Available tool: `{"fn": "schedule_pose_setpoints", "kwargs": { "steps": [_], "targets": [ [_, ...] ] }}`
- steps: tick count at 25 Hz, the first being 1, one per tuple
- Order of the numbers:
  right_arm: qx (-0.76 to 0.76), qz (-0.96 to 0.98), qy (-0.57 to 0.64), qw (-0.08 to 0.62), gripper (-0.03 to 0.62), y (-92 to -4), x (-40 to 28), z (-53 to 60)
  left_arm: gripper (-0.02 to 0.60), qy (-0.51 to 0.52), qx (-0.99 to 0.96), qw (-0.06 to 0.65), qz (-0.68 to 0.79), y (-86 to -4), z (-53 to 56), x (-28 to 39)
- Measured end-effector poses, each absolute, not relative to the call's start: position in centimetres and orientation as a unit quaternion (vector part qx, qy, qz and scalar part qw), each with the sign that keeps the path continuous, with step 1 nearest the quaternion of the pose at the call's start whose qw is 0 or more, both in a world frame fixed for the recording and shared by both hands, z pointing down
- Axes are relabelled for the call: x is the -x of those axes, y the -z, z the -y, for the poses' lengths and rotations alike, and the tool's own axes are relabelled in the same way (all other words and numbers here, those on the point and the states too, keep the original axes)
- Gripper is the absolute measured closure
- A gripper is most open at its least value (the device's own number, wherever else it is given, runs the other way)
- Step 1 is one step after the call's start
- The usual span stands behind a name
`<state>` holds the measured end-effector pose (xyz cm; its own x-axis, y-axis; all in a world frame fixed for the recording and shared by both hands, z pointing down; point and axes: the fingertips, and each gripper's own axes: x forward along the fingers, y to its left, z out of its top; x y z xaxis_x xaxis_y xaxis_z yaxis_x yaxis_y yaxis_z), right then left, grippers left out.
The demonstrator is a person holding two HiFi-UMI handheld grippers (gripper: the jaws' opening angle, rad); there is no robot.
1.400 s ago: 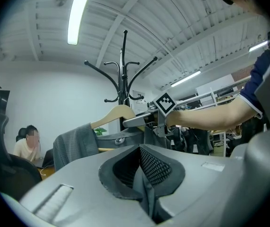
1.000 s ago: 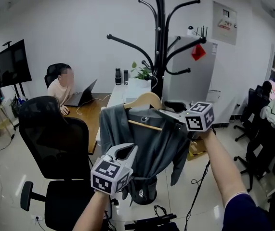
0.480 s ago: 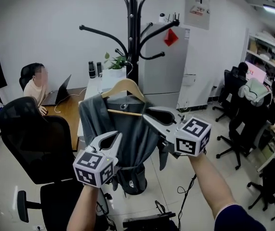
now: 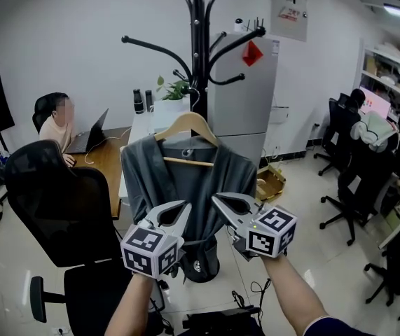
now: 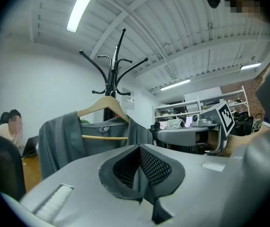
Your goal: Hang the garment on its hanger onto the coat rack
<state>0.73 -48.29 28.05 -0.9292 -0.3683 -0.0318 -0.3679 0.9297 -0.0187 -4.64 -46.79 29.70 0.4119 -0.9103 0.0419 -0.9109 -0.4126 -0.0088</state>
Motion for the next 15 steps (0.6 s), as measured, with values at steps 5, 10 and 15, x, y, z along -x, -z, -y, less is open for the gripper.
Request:
{"fn": "schedule_pose_setpoints", "kwargs": {
  "steps": [5, 10, 15],
  "targets": [
    [0.182, -0.983, 0.008, 0.016, 0.592, -28.42, -0.16, 48.36, 0.580, -0.020, -0.839, 0.015, 0.544, -30.33, 46.89, 4.73],
    [0.179, -0.984, 0.002, 0.013, 0.592, -27.96, 0.05, 48.61, 0.580, -0.015, -0.838, 0.018, 0.546, -30.36, 47.32, 4.89],
    [0.175, -0.985, -0.004, 0.007, 0.592, -27.87, 0.29, 48.54, 0.580, -0.011, -0.837, 0.019, 0.547, -30.24, 47.56, 5.04]
  ]
}}
